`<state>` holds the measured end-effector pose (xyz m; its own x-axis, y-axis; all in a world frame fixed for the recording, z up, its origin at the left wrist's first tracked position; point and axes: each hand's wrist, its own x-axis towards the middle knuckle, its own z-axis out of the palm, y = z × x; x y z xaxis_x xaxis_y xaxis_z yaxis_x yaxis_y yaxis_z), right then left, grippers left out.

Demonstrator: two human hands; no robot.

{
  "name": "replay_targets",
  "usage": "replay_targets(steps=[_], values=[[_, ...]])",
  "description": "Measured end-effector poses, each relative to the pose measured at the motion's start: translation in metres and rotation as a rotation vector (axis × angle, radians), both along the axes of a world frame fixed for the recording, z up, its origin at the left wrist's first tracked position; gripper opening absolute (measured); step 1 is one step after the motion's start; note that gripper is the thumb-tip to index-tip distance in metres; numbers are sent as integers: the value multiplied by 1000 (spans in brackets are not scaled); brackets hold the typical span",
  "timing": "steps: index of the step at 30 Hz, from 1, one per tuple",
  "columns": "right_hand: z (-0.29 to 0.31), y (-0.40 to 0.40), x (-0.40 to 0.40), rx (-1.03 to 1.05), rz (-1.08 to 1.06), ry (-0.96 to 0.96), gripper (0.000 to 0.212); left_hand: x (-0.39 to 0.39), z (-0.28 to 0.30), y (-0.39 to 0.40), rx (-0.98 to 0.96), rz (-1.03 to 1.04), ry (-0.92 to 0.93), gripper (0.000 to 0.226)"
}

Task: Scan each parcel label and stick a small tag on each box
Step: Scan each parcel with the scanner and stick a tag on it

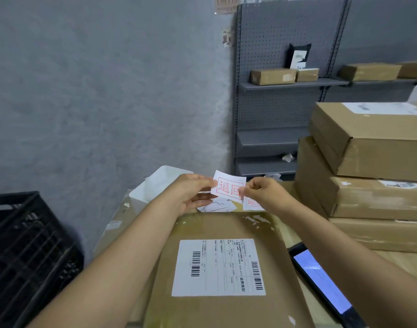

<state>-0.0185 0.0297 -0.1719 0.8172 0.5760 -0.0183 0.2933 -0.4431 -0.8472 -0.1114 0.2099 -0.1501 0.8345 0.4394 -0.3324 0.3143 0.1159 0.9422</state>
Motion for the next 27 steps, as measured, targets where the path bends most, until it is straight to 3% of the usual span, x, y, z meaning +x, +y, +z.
replay_targets(steps=[4,7,14,20,23,27], values=[[-2,5,-10,-21,-2,49,24,-11,-9,-1,88,17,59,9],[-7,11,-14,-163,39,50,25,-14,-13,-1,287,24,147,14],[-16,12,-19,-540,115,-280,16,-20,-27,0,772,-111,320,26],[-26,9,-29,-581,130,-460,18,-24,-37,-8,995,-145,324,21],[-27,8,-34,-617,81,-614,34,-28,-35,-13,1128,-129,310,28],[-31,6,-40,-453,114,-740,39,-32,-36,-23,1233,-157,209,38]])
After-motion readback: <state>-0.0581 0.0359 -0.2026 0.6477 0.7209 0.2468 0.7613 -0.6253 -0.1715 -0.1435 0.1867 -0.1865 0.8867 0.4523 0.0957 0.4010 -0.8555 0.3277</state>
